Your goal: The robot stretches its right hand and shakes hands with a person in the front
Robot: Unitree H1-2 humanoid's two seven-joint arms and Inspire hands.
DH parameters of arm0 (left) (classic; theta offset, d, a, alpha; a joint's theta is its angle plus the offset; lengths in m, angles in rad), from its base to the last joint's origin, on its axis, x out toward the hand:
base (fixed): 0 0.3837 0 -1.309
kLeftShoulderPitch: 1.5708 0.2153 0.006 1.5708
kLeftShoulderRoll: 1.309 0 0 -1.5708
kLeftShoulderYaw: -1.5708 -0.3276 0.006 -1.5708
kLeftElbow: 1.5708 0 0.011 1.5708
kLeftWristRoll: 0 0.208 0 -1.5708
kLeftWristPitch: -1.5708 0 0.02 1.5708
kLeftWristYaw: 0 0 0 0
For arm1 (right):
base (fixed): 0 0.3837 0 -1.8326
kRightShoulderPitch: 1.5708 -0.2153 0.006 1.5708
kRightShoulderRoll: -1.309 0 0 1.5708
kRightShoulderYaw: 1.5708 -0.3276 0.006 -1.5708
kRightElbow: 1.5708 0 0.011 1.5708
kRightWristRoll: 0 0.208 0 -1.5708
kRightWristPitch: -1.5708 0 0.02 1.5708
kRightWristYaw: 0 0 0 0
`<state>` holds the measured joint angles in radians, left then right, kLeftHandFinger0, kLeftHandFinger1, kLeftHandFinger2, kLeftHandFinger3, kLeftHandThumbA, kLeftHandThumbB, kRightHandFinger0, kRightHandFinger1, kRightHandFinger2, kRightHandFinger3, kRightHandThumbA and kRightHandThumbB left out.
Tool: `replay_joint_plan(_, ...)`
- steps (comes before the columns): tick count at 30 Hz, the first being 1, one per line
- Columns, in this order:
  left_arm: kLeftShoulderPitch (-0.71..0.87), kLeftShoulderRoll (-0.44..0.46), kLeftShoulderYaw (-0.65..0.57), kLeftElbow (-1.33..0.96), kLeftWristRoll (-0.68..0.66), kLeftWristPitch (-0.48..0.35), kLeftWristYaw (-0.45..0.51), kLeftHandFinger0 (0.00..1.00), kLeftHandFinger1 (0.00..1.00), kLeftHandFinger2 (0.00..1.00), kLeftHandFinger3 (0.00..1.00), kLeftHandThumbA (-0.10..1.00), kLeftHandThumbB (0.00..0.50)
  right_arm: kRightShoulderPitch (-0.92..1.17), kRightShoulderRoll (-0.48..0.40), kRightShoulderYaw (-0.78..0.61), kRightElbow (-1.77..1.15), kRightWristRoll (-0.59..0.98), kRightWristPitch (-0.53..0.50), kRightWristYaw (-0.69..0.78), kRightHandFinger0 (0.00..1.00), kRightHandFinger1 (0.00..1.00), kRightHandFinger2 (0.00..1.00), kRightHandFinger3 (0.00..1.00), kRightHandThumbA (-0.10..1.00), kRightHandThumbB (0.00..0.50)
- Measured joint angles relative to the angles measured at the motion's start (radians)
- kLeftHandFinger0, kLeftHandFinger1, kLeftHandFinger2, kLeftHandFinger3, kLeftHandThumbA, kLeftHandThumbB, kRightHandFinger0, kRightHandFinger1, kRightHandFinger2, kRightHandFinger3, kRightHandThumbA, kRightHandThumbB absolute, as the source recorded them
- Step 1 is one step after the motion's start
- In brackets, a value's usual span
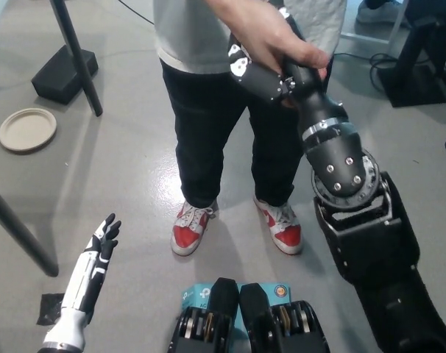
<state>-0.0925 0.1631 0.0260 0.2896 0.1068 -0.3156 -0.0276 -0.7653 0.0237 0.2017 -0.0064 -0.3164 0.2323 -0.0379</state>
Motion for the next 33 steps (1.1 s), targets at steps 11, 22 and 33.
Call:
replay_joint_plan(11,0.011,0.000,-0.001,-0.003,0.000,0.001,0.000,1.00,1.00,1.00,1.00,1.00,0.078,0.069,-0.001,0.054,-0.308,-0.025,0.138,0.068,1.00,1.00,1.00,1.00,0.07,0.210)
replay_joint_plan(22,0.012,0.000,-0.004,-0.001,0.001,0.001,0.000,1.00,1.00,1.00,1.00,1.00,0.080,0.039,-0.006,0.042,0.197,-0.016,0.112,0.067,1.00,1.00,1.00,1.00,0.16,0.249)
replay_joint_plan(33,0.013,0.001,-0.004,-0.006,0.002,0.001,0.000,1.00,1.00,1.00,1.00,1.00,0.086,-0.083,-0.040,0.034,0.477,-0.003,0.053,0.080,1.00,1.00,1.00,1.00,0.67,0.424)
